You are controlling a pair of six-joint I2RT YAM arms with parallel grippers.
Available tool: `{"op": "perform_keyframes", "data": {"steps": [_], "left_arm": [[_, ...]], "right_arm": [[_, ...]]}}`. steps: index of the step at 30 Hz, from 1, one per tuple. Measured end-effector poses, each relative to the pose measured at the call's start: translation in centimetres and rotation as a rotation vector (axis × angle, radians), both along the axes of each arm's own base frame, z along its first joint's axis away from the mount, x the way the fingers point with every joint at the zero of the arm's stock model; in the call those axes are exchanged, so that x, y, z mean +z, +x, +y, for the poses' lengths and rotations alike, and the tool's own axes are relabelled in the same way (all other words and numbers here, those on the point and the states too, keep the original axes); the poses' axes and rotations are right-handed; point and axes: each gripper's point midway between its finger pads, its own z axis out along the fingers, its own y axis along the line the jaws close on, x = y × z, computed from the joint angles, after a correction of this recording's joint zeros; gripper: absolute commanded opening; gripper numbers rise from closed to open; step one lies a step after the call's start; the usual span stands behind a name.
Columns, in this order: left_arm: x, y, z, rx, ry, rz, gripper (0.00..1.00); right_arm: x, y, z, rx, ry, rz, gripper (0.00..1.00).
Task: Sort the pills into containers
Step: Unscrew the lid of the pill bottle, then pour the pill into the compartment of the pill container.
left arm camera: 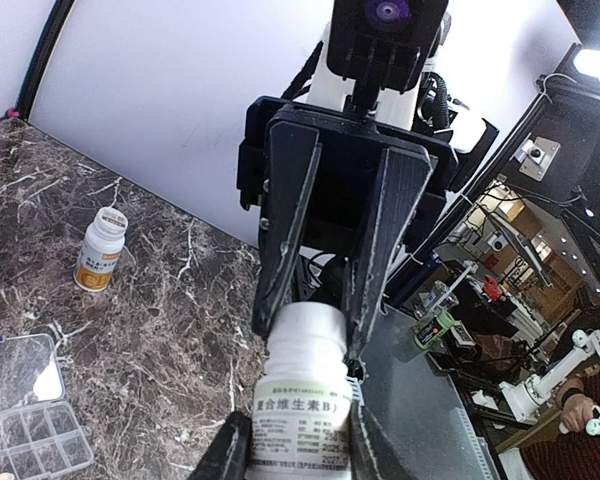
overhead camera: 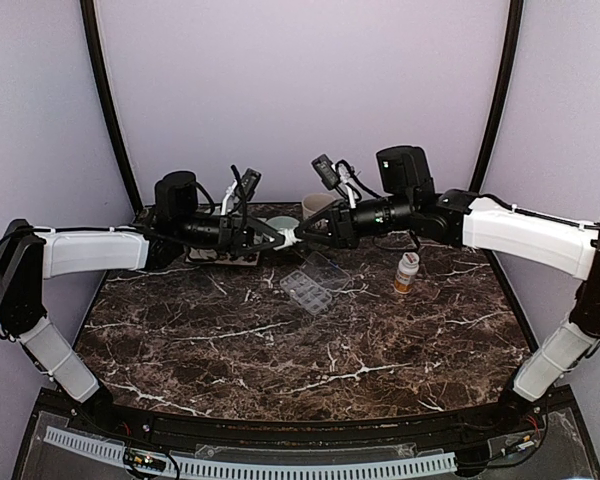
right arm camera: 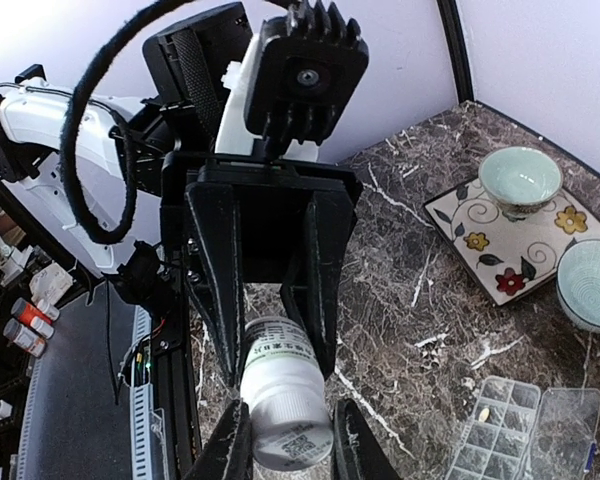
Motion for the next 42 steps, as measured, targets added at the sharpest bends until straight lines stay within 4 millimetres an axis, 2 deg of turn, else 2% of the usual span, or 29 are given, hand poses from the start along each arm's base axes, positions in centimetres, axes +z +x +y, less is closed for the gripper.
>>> {"op": "perform_keyframes", "data": {"steps": [14, 22, 27, 30, 34, 37, 42], "left_arm": [[1.0, -0.4, 0.3, -0.039, -0.028, -0.009, 0.0], [0.6, 0.4, 0.3, 0.018, -0.022, -0.043, 0.0], [-1.3, 1.1, 0.6, 0.09, 0.003, -0.047, 0.0], [-3.0, 1.3, 0.9, 0.131, 0.024, -0.037, 0.0], [-4.5, 1.9, 1.1, 0.186, 0.041, -0.044, 0.0], [-5.6, 2.4, 1.2, 0.23, 0.054, -0.06, 0.0], [-8.4, 3.3, 0.9, 0.283, 0.098, -0.058, 0.0]], "right_arm": [[-0.6, 0.9, -1.2, -0.067, -0.021, -0.055, 0.0], [-1.0, 1.7, -2.0, -0.144, -0.043, -0.07, 0.0], [-0.8, 2.3, -3.1, -0.219, -0.054, -0.08, 0.0], [-1.5, 2.6, -3.7, -0.261, -0.07, -0.075, 0.0], [-3.2, 3.2, -4.6, -0.323, -0.108, -0.053, 0.0], [-5.3, 3.6, -5.3, -0.372, -0.145, -0.03, 0.0], [-8.2, 3.7, -6.8, -0.442, -0.198, 0.003, 0.0]]}}
